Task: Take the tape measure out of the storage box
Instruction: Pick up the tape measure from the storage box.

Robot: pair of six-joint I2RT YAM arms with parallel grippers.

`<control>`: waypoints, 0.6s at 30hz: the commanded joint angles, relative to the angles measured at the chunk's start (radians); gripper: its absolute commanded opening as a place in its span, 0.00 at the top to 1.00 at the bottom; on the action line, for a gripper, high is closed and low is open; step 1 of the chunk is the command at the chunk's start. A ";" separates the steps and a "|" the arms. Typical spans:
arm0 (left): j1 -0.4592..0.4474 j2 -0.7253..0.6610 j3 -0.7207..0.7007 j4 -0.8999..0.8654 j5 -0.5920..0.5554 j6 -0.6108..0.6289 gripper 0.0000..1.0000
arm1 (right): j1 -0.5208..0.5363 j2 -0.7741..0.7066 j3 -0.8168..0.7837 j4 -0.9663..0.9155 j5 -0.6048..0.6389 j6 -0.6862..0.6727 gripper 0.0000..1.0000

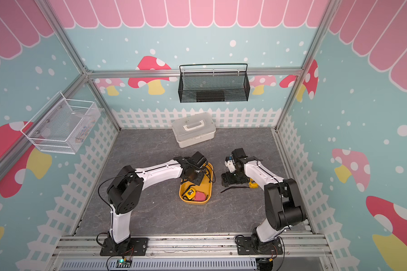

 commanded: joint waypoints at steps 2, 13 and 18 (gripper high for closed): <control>-0.008 -0.095 -0.007 0.001 -0.013 -0.023 0.47 | 0.008 -0.007 0.003 -0.022 0.013 -0.011 0.10; 0.020 -0.276 -0.017 -0.001 -0.047 -0.001 0.45 | 0.009 -0.055 0.032 -0.060 0.021 -0.011 0.10; 0.071 -0.327 -0.046 -0.001 -0.044 0.004 0.45 | 0.009 -0.075 0.032 -0.070 0.019 -0.012 0.10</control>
